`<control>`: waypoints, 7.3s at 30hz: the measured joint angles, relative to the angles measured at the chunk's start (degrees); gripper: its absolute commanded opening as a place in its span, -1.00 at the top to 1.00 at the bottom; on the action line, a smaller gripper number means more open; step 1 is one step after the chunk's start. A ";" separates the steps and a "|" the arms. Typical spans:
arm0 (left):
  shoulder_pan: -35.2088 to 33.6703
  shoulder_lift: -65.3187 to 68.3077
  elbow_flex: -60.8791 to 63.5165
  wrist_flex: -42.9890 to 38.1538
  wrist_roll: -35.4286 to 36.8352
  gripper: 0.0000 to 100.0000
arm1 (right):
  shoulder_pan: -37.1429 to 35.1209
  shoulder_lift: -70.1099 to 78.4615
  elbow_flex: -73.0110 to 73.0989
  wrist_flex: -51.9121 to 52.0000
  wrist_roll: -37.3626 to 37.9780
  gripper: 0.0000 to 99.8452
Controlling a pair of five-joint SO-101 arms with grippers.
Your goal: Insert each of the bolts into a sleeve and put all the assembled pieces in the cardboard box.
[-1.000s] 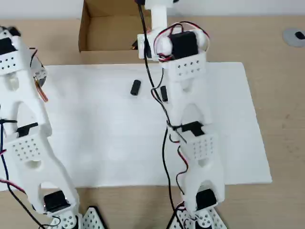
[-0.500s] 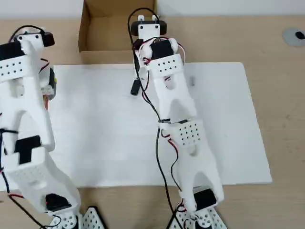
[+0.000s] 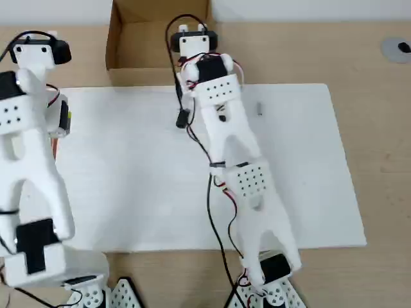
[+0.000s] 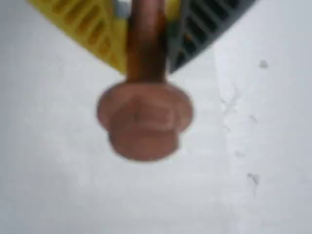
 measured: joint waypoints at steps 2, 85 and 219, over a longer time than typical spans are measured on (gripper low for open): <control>0.00 -3.43 2.99 -0.88 -0.62 0.98 | -1.23 0.00 0.00 0.00 -2.46 0.39; 0.88 -73.05 55.21 -15.47 -6.68 0.98 | 1.67 0.88 10.90 0.09 20.04 0.37; 28.57 -73.32 45.19 -39.91 36.84 0.98 | -26.64 -110.42 146.64 -97.67 17.05 0.98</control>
